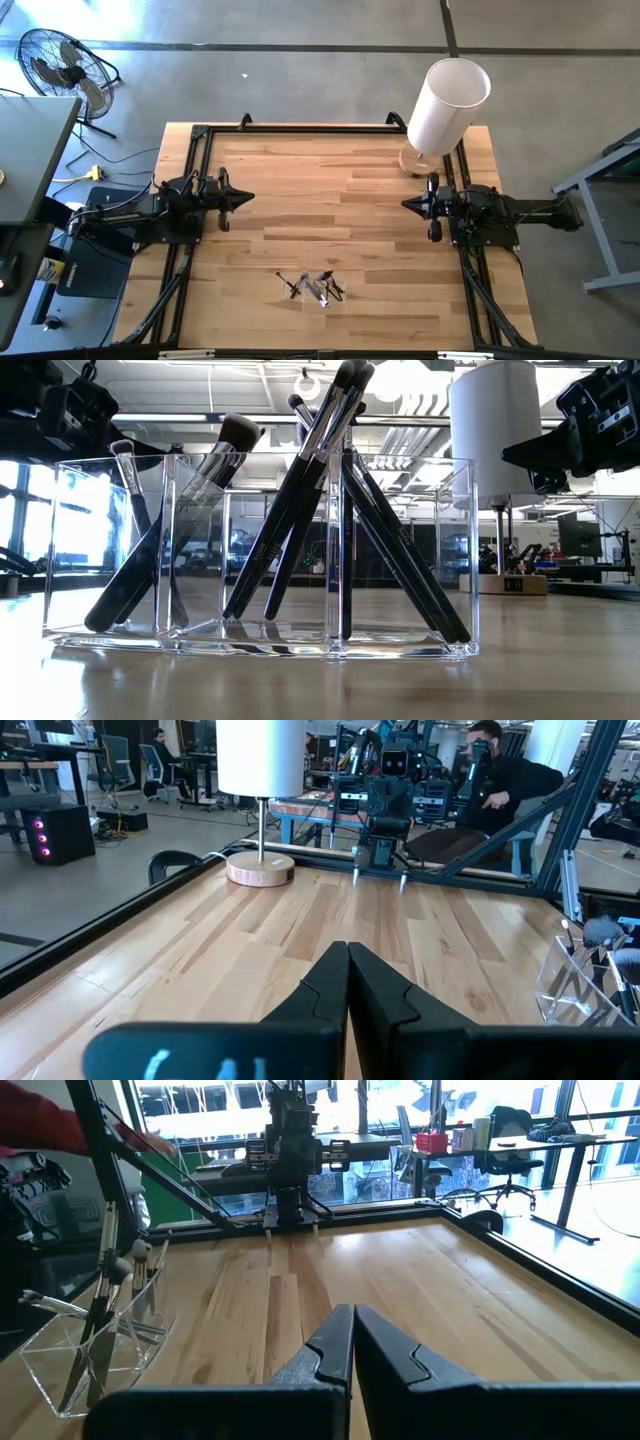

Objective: Put items in baskets/containers
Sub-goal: Return to Home Position

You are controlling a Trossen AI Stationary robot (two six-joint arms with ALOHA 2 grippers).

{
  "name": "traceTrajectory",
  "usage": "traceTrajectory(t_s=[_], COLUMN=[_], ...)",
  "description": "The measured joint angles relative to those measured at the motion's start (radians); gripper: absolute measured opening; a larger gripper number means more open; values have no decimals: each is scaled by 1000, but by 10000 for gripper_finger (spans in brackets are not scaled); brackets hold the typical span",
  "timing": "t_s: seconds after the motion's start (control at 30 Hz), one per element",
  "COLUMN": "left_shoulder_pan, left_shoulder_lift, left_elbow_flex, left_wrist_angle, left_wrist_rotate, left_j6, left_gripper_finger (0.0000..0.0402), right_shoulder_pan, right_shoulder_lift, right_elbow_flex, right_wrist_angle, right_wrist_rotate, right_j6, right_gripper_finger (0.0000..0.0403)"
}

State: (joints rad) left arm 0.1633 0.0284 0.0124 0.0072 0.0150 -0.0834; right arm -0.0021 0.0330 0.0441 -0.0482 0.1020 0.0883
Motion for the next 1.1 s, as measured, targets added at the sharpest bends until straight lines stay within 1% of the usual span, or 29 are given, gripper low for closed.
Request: traceTrajectory(t_s=[0.23, 0.5, 1.1], left_shoulder_pan=[0, 0, 0], left_shoulder_lift=[0, 0, 0], left_elbow_flex=[0, 0, 0], left_wrist_angle=[0, 0, 0], left_wrist_rotate=[0, 0, -1], left_j6=[0, 0, 0], left_gripper_finger=[0, 0, 0], right_shoulder_pan=[0, 0, 0], right_shoulder_lift=[0, 0, 0], right_elbow_flex=[0, 0, 0], right_wrist_angle=[0, 0, 0], right_wrist_rotate=[0, 0, 0], right_j6=[0, 0, 0], right_gripper_finger=[3, 9, 8])
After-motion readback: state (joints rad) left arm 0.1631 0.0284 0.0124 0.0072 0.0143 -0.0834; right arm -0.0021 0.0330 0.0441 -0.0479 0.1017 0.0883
